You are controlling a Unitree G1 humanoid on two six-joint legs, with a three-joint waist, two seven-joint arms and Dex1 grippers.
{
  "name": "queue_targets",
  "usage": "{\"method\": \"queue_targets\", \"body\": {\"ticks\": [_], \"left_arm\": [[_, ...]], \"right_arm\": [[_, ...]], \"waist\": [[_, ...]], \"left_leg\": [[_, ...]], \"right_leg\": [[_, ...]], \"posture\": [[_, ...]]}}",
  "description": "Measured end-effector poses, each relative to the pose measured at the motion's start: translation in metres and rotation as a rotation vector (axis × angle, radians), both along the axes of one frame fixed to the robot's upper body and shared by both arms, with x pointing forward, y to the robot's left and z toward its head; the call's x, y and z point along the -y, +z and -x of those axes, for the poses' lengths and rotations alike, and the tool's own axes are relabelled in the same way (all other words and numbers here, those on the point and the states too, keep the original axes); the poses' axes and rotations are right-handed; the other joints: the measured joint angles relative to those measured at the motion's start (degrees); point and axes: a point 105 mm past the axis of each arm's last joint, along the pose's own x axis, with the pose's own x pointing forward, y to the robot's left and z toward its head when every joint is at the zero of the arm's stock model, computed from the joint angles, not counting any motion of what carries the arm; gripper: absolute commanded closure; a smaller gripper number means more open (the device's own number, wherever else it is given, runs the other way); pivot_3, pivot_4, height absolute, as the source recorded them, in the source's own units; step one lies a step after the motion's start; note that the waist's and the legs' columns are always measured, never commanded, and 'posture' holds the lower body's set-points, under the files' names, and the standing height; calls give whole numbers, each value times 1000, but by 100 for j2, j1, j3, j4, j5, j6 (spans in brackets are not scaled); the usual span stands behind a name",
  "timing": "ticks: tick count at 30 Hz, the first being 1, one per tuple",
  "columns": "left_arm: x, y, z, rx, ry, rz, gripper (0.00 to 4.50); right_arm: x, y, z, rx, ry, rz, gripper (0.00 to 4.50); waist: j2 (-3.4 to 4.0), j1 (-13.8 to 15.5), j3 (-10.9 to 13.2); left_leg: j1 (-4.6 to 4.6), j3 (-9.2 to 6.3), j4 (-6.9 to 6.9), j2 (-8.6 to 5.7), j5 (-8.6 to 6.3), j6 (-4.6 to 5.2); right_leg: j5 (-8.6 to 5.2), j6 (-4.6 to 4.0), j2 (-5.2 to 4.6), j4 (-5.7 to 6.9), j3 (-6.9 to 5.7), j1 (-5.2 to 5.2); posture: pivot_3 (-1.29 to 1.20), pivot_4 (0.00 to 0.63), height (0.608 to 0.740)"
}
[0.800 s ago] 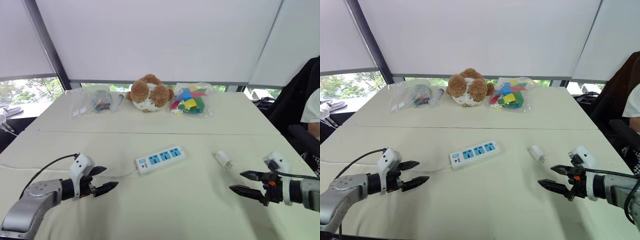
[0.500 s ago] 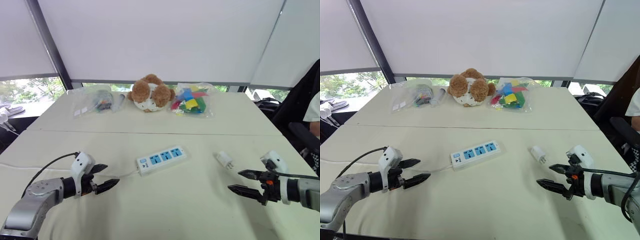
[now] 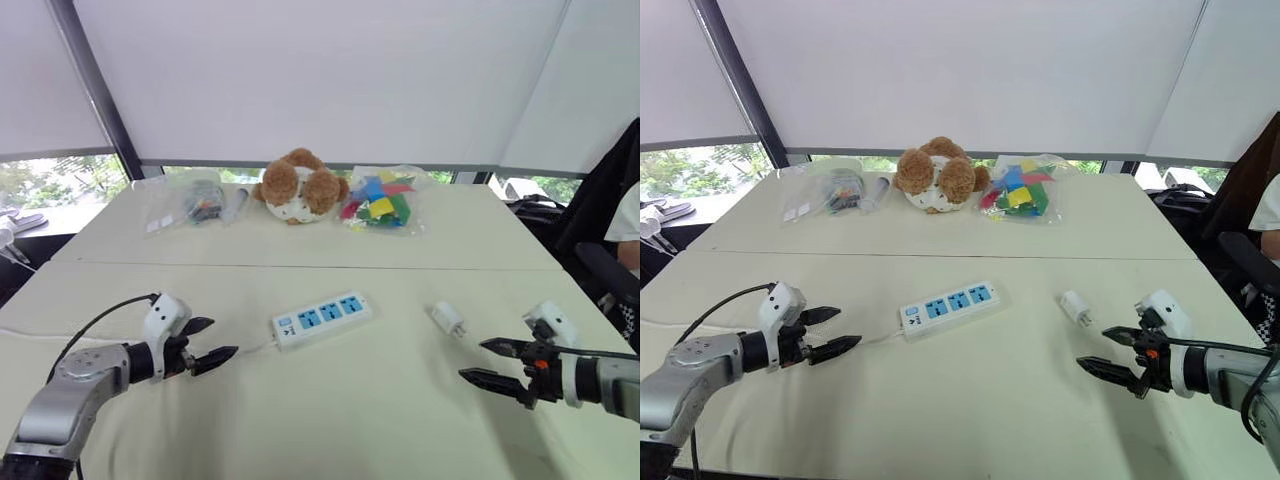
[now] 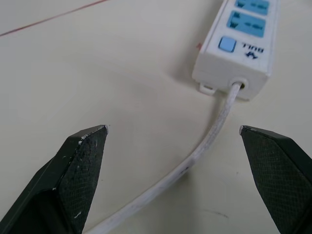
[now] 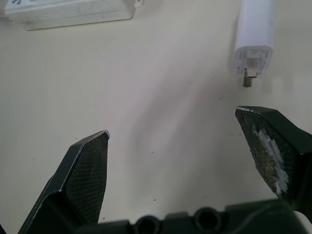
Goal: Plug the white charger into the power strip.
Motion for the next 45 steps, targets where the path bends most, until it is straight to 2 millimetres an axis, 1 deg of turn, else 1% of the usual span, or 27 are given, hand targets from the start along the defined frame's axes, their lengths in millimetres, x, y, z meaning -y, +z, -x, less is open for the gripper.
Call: {"method": "queue_targets", "body": {"ticks": [2,5,8,10,11,13,14,16,18,21,25,28,32,35,36,37,42,44,45], "left_arm": [[-2,-2,-2,-6,7,-7,0],[-2,0,-4,4,-3,-6,0],[1,8,-4,16,-58,-11,0],[1,16,-5,38,-98,-26,0],[3,20,-6,53,-119,-31,0],[14,25,-10,86,-185,-44,0],[20,26,-12,99,-212,-44,0],[32,22,-17,121,-262,-48,0],[40,14,-23,118,-293,-46,0],[54,3,-31,105,-340,-27,0],[69,-8,-36,94,-389,-13,0],[76,-19,-37,71,-406,12,0],[91,-25,-41,76,-425,41,0],[93,-26,-45,86,-422,50,807],[94,-25,-47,91,-417,54,1290],[94,-25,-48,97,-418,53,1495],[97,-26,-51,111,-441,45,1466],[97,-26,-51,113,-462,33,1466],[98,-25,-51,115,-486,14,1466]], "right_arm": [[0,-2,-1,6,-1,8,16],[1,-3,-1,2,-1,8,16],[1,-2,-1,-1,11,-1,16],[1,8,-7,23,9,-27,16],[0,16,-10,42,11,-46,16],[-8,38,-18,87,35,-88,16],[-12,45,-19,96,52,-98,16],[-24,53,-18,73,86,-122,16],[-37,55,-17,38,121,-147,16],[-48,60,-17,39,152,-140,16],[-54,56,-16,24,171,-120,16],[-53,54,-15,16,163,-110,16],[-52,49,-13,5,155,-94,16],[-51,48,-13,4,150,-90,0],[-51,48,-13,4,150,-89,0],[-50,49,-13,3,148,-86,0],[-48,46,-13,-12,125,-82,0],[-43,48,-17,-20,74,-65,0],[-38,50,-21,-28,39,-41,0]], "waist": [[0,0,0],[0,2,0],[0,10,0],[1,4,0],[1,-1,0],[2,-4,0],[2,-1,0],[2,7,-1],[2,19,0],[1,23,0],[1,14,0],[1,11,0],[1,15,0],[1,15,-1],[1,14,-1],[1,14,-1],[1,34,-1],[2,24,-2],[2,25,-1]], "left_leg": [[0,0,0,0,0,0],[0,0,0,0,0,0],[0,0,2,0,0,0],[0,1,2,-1,0,0],[2,1,2,-1,0,0],[4,0,2,-1,0,0],[3,-1,1,-1,0,0],[1,-4,0,0,0,0],[-3,-5,0,-1,0,0],[-7,-5,3,-2,0,0],[-7,-5,3,-3,0,0],[-6,-6,3,-2,0,1],[-6,-7,6,-3,0,1],[-5,-8,6,-3,0,1],[-5,-8,6,-3,1,1],[-4,-8,6,-3,0,1],[-4,-10,12,-4,1,1],[-5,-9,15,-4,1,1],[-6,-9,16,-4,1,1]], "right_leg": [[0,1,0,1,0,0],[0,1,0,1,0,1],[0,1,0,2,-1,2],[0,0,-1,2,0,1],[0,0,0,3,0,1],[1,1,0,5,0,2],[1,2,0,5,-1,2],[2,4,1,6,-4,1],[3,4,0,6,-6,-1],[3,5,-1,6,-6,-2],[4,6,0,8,-6,-4],[4,8,0,11,-6,-5],[6,10,0,14,-6,-3],[6,11,0,17,-7,-3],[6,11,1,17,-7,-4],[6,11,1,17,-7,-3],[6,11,0,17,-7,1],[7,11,0,17,-6,1],[7,11,-1,17,-6,0]], "posture": [[0,150,739],[0,150,739],[0,150,739],[0,150,739],[0,150,739],[0,150,739],[0,150,739],[0,150,739],[0,150,739],[0,150,739],[0,150,739],[0,150,739],[0,150,739],[0,150,739],[0,150,739],[0,150,739],[0,150,739],[0,150,739],[0,150,739]]}}
